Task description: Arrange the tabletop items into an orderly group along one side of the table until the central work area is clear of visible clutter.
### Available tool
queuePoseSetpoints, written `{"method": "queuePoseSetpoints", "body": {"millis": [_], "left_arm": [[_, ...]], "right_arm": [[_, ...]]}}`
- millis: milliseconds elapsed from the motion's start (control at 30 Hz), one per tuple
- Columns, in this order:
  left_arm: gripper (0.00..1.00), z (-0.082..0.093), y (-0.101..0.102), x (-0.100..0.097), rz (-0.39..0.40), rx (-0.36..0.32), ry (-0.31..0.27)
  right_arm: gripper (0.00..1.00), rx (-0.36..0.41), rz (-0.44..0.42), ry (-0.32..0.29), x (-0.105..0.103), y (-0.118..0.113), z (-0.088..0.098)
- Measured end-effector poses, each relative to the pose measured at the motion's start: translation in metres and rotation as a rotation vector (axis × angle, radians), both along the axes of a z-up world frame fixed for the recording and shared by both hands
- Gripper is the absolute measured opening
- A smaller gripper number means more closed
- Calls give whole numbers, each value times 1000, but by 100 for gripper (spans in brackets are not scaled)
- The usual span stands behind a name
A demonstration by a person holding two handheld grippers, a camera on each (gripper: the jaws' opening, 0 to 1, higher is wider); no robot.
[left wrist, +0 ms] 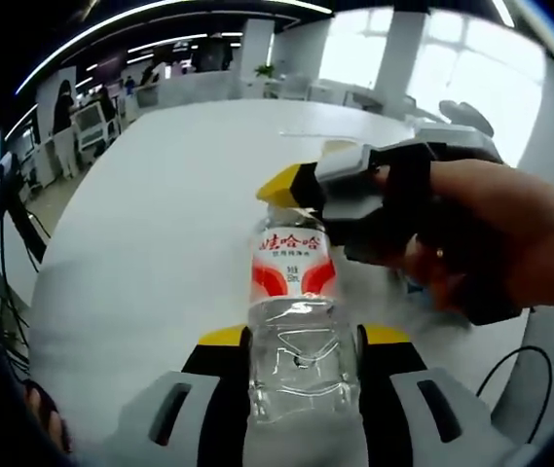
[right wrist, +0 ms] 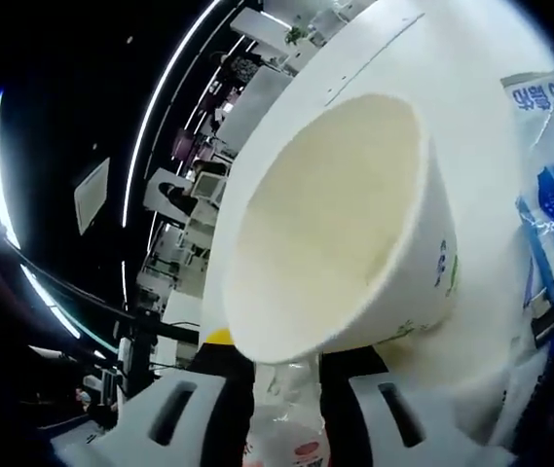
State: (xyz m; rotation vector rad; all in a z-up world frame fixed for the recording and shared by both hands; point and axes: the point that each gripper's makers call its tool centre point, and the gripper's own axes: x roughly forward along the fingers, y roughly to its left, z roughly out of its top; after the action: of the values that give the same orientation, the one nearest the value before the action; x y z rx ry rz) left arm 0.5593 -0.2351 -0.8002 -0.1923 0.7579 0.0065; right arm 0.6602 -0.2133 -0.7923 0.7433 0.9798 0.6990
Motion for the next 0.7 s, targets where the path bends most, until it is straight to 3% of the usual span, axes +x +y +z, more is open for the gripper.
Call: {"method": "queuePoseSetpoints", "body": {"millis": [700], "left_arm": [[39, 5, -5, -5, -19, 31, -6]], "right_arm": [[20, 21, 9, -29, -5, 0, 15]]}}
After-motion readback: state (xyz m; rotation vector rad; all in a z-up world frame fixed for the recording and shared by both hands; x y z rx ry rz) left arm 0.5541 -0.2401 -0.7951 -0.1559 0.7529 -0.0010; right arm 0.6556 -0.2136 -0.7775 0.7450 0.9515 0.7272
